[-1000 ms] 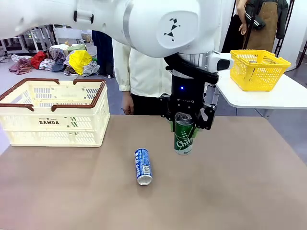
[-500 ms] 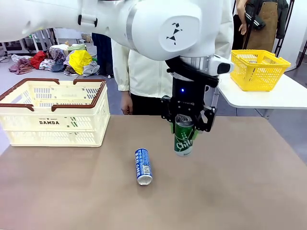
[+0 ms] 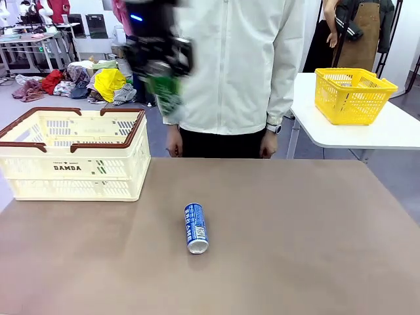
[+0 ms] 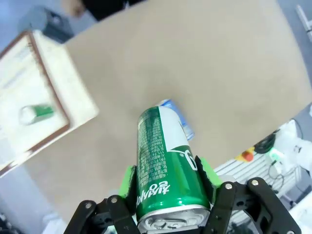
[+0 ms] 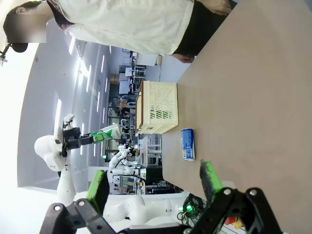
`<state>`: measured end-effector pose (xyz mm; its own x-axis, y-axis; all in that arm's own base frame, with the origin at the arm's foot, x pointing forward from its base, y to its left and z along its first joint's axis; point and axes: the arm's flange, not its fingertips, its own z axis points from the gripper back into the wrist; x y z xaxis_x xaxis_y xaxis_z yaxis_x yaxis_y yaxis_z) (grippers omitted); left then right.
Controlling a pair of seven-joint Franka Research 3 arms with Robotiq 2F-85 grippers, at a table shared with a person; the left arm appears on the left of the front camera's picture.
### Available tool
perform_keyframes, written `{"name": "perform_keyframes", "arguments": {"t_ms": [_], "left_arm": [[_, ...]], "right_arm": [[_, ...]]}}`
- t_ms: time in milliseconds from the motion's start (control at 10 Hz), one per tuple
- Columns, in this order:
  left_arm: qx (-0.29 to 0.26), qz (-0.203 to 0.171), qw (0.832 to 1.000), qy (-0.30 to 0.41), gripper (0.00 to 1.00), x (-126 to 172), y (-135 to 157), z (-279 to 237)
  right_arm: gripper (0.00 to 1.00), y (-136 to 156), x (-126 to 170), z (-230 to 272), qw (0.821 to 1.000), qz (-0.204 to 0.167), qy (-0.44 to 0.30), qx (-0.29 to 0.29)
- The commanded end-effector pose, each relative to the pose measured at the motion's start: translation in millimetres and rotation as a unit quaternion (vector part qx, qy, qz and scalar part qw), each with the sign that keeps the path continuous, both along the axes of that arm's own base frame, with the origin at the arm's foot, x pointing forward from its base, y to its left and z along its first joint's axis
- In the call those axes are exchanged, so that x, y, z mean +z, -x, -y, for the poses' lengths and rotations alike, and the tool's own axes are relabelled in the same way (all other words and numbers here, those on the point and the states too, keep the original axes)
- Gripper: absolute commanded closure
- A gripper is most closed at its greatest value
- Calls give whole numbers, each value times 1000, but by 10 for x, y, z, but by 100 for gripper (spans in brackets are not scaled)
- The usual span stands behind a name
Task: Place the drinks into the Shopping basket.
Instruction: Pick up one drink and place it into the Shopping basket.
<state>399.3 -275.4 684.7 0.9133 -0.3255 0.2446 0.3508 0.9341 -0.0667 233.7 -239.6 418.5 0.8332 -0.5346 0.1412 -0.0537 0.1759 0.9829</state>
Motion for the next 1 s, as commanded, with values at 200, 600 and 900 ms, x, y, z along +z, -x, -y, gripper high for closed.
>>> {"name": "perform_keyframes", "arguments": {"t_ms": [200, 600, 900], "left_arm": [[101, -61, 993, 30, 100, 279, -602, -1658], [317, 10, 937, 144, 100, 308, -578, -2337], [192, -43, 979, 61, 100, 177, -775, -2540]], "right_arm": [[0, 12, 6, 6, 1000, 10, 4, 6], [0, 12, 6, 6, 1000, 10, 4, 6], [0, 12, 6, 6, 1000, 10, 4, 6]]}}
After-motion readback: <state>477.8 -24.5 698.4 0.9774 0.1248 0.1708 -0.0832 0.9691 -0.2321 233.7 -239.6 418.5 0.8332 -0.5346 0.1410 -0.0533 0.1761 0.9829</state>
